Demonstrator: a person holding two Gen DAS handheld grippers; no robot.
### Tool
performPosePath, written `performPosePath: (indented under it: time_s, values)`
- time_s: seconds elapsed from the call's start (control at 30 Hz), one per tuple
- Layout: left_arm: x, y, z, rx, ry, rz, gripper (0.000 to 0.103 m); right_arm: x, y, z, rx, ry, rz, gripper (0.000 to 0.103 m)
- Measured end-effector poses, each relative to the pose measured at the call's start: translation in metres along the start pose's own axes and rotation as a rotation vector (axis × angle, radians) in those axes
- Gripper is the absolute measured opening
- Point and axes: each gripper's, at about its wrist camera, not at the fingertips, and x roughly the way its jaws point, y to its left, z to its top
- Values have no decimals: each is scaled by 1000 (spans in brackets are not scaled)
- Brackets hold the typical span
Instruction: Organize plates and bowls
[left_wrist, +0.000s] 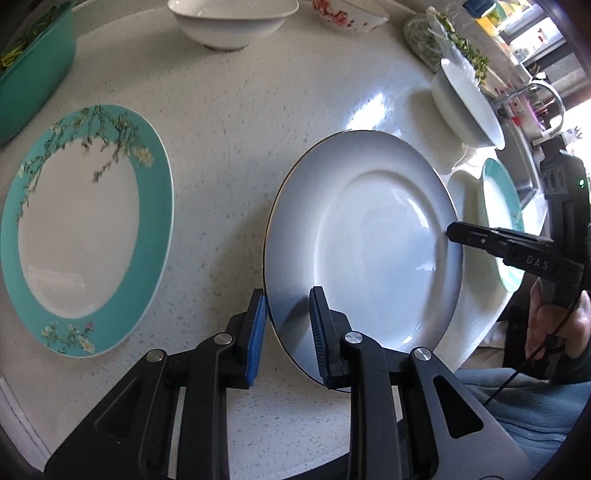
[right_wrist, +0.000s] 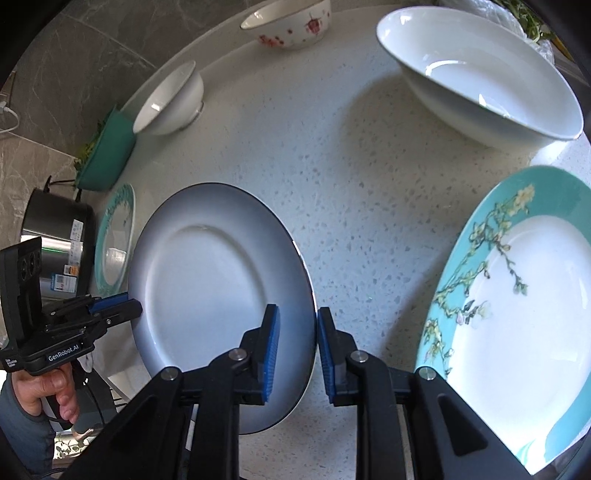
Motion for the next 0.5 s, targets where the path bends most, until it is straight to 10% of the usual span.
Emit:
performPosePath:
  time_s: [0.5]
  values:
    - [11,4,-5,-57,-43,4,31,6,17,4,-100,-1,-52,26]
